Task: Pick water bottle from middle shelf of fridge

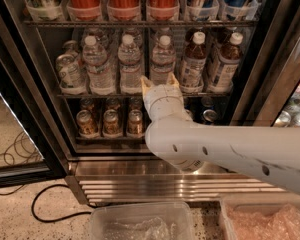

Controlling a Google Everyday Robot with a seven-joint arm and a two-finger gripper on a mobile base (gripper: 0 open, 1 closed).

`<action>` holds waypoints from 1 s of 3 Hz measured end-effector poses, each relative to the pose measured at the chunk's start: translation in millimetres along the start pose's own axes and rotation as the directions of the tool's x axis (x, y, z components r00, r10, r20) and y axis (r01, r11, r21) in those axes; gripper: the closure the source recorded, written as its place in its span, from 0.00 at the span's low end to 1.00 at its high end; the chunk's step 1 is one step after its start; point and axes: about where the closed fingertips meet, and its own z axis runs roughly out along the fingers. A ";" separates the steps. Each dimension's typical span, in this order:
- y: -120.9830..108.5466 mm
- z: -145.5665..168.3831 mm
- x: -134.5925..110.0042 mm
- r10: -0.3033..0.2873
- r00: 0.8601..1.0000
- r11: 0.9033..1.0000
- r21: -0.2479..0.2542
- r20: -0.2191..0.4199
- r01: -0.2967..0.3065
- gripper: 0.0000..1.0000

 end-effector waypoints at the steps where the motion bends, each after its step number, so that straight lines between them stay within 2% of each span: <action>1: 6.3 14.1 -8.0 -0.001 1.000 1.000 -0.005 0.026 0.001 0.36; 3: 6.0 30.3 0.9 0.004 1.000 1.000 0.012 0.014 -0.004 0.37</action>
Offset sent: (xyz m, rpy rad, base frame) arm 0.0233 0.0128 0.0033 0.0015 -0.0313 0.0086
